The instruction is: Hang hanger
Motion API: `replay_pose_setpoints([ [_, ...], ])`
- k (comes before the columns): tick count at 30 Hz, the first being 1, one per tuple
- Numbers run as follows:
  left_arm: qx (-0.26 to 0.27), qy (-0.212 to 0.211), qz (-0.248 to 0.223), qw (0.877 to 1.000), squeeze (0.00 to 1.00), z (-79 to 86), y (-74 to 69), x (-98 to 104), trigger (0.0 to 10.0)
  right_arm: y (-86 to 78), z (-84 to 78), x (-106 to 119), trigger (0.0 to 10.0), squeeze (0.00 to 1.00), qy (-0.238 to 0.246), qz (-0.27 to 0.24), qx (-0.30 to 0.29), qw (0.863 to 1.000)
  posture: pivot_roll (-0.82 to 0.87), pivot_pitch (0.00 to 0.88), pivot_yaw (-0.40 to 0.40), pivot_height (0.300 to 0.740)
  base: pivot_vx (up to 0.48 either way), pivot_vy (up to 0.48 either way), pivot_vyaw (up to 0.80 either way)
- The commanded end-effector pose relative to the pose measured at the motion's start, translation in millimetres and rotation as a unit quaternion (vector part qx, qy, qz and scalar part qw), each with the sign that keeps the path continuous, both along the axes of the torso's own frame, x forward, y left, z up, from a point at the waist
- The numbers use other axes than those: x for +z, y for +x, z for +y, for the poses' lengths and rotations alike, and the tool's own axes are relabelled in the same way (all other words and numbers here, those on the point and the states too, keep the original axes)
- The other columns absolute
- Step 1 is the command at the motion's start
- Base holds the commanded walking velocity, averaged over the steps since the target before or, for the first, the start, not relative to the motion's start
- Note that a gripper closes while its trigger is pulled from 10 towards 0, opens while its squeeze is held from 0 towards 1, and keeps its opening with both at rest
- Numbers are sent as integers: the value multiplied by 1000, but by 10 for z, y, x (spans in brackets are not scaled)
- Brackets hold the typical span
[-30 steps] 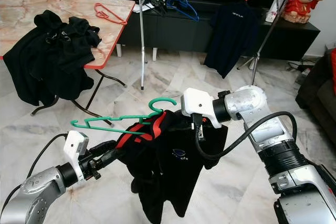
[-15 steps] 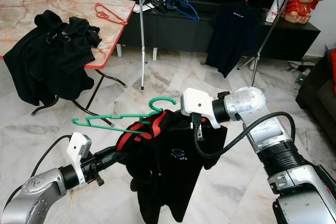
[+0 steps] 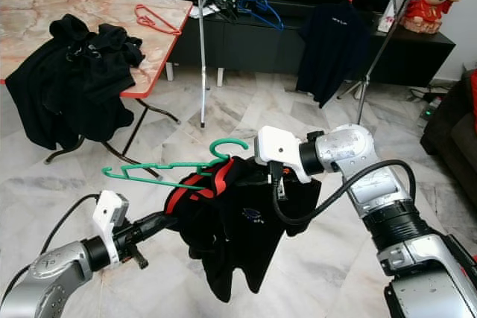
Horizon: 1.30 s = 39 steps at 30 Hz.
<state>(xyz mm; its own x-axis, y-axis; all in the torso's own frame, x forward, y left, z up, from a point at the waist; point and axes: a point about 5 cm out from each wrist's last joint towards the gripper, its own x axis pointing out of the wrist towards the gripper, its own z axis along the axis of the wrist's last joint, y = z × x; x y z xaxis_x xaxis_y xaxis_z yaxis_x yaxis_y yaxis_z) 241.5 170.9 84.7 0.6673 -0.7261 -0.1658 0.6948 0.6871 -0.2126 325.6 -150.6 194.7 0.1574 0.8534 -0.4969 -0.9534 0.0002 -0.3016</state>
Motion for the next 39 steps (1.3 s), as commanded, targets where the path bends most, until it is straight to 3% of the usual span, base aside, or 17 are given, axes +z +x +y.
replay_pose_setpoints([
  [1,-5,2,-13,1000,0,-21,-1,45,0,28,-1,83,0,0,4,-17,-2,1000,-3,10,-124,716,0,0,0],
  [5,-1,5,-11,1000,0,-15,4,37,0,25,2,78,0,0,5,-16,-1,1000,-2,11,-123,716,0,0,0],
  [11,68,80,8,994,0,160,57,-159,0,53,-94,11,0,0,-5,-12,-17,1000,0,11,-123,716,0,0,0],
  [17,113,111,28,987,0,268,50,-294,0,52,-199,-15,0,0,-20,-9,-25,999,-4,11,-120,716,0,0,0],
  [25,182,170,53,967,0,422,57,-475,0,86,-500,-7,0,0,-70,-9,-52,996,-6,9,-116,716,0,0,0],
  [28,196,177,57,963,0,457,52,-504,0,74,-633,-8,0,0,-113,-5,-52,992,-4,10,-114,716,0,0,0],
  [38,207,190,60,958,0,496,45,-557,0,127,-872,83,0,0,-176,-24,-81,981,-8,11,-108,716,0,0,0],
  [39,207,191,59,958,0,493,54,-561,0,135,-926,69,0,0,-205,-31,-87,974,-8,11,-108,716,0,0,0],
])
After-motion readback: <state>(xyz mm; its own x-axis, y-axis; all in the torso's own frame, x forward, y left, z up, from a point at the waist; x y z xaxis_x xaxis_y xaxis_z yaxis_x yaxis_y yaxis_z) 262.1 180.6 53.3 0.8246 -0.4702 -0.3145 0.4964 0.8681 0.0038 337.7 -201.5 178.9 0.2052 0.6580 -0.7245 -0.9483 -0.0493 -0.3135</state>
